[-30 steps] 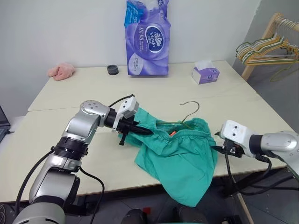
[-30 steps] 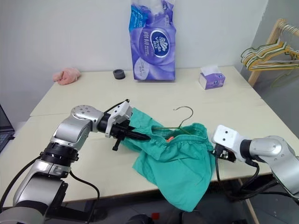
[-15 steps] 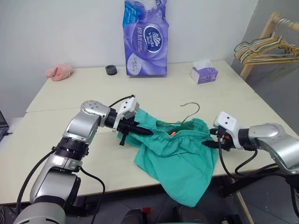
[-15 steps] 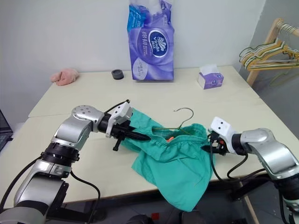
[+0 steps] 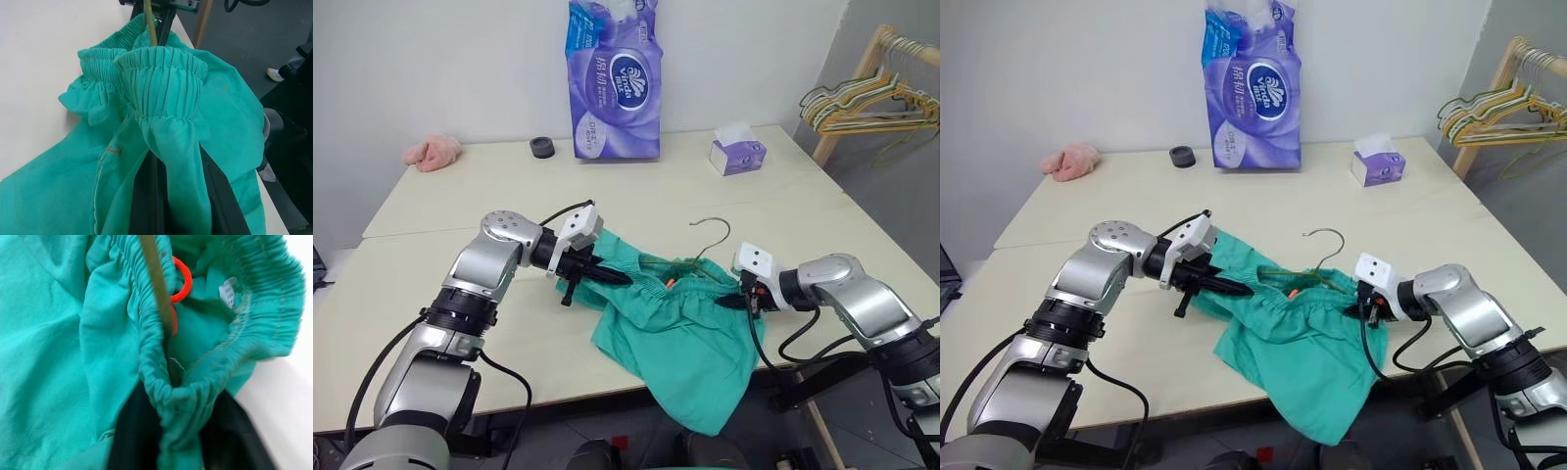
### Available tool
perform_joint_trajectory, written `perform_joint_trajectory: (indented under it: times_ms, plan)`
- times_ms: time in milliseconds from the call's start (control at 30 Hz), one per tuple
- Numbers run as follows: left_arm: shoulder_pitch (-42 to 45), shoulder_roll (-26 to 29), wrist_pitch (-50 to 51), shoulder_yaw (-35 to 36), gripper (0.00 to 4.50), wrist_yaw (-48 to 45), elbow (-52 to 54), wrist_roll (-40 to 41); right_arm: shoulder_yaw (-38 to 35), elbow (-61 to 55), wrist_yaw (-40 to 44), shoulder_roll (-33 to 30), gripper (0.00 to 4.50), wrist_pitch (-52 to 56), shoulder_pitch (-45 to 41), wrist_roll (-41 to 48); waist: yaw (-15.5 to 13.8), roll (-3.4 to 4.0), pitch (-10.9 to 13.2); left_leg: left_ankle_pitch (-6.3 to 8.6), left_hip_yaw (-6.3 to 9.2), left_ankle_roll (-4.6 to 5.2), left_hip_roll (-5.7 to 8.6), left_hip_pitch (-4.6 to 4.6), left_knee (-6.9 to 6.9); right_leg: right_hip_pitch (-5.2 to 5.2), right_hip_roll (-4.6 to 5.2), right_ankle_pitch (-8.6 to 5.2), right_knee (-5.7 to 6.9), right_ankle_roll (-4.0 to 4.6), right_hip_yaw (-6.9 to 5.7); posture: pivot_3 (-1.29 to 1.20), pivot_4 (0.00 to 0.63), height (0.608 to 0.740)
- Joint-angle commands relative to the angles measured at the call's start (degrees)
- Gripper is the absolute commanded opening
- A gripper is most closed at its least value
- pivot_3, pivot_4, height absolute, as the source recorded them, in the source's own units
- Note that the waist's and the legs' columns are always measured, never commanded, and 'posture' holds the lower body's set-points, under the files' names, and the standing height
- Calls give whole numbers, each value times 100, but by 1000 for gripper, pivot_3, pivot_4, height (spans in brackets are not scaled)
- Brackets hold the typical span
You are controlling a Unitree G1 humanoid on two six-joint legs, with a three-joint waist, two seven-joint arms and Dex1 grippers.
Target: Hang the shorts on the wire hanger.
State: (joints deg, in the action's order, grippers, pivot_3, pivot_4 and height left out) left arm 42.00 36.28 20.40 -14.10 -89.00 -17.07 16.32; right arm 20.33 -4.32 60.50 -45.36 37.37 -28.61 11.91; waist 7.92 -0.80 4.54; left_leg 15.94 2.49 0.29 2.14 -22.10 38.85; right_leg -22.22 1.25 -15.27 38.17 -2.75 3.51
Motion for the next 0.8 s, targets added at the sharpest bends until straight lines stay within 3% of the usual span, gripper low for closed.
perform_joint_trajectory:
  times_ms: [33,267,367,600,800]
  plan:
    - [2,27,-133,147,0,76,139,16,-279,-358,-37,45,19,50,-18,88,1,0,0,0,2,0,0,0,0,0,0,0,0,0,-2,-164,42,740]
    - [-16,-54,-689,205,0,376,-192,-242,-645,-994,-154,13,19,368,187,251,-6,1,-1,0,7,-1,2,-2,0,-1,4,0,0,0,-5,-167,42,740]
    - [76,-68,-795,255,573,506,-551,-355,-869,-1501,-99,-188,0,571,391,398,-10,2,-1,0,8,-1,4,-2,0,-1,5,0,1,0,-6,-170,42,740]
    - [327,-222,-1556,460,2628,1052,-1472,-631,-1311,-2173,-62,-708,0,986,805,710,-36,2,-1,0,16,-1,6,-6,0,0,8,0,-2,0,-15,-170,42,740]
    - [562,-345,-1902,715,2628,1608,-2031,-696,-1815,-2145,-247,-1129,0,1435,1257,864,-51,1,-1,0,16,-1,7,-8,0,0,10,0,-3,-1,-14,-186,50,740]
